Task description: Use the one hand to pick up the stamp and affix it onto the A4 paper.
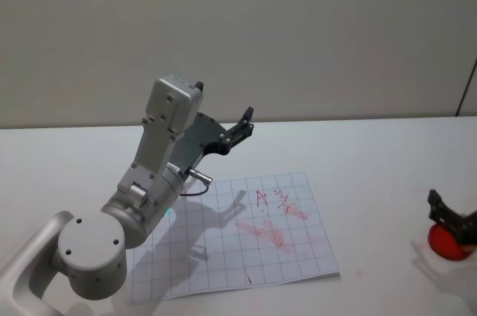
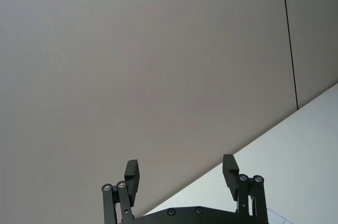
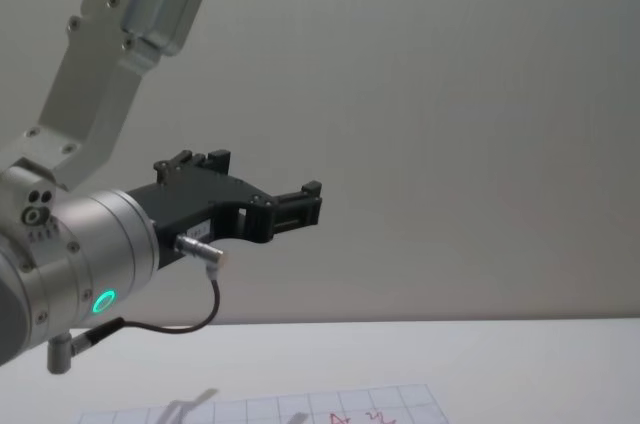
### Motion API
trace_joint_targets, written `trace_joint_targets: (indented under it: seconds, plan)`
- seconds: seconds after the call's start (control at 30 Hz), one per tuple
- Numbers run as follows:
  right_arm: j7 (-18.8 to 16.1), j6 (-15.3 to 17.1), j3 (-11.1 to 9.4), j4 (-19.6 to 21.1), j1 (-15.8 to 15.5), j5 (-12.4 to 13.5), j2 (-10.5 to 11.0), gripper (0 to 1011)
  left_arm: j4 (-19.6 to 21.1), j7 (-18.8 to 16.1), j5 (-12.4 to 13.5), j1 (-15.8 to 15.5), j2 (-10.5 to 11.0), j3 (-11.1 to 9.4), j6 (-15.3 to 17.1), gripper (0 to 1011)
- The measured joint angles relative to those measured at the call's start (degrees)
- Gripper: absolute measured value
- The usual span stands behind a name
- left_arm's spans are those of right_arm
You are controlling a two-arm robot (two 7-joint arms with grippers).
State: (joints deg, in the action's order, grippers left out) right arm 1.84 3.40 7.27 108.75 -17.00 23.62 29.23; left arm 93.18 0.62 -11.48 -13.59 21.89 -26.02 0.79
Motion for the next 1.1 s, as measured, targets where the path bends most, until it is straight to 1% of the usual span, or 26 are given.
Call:
trace_joint_targets:
  seconds: [0.1, 0.23, 0.5, 0.83, 1.1]
  plan:
    - [1.2, 0.5, -0.3, 0.4, -1.6, 0.0, 0.5, 1001, 0.0, 0.0, 0.0, 0.0, 0.0, 0.0, 0.0, 1001]
    - [2.4, 1.3, -0.7, 0.7, -3.0, -0.2, 0.9, 1001, 0.0, 0.0, 0.0, 0.0, 0.0, 0.0, 0.0, 1001]
    - [3.8, 3.5, -1.0, 0.5, -3.7, -1.3, 1.0, 1001, 0.0, 0.0, 0.0, 0.0, 0.0, 0.0, 0.0, 1001]
    - [3.6, 6.6, -1.0, -1.2, -2.1, -3.0, 0.3, 1001, 0.0, 0.0, 0.0, 0.0, 0.0, 0.0, 0.0, 1001]
    - [2.1, 9.2, -0.6, -3.2, 0.3, -4.3, -0.8, 1001, 0.0, 0.0, 0.0, 0.0, 0.0, 0.0, 0.0, 1001]
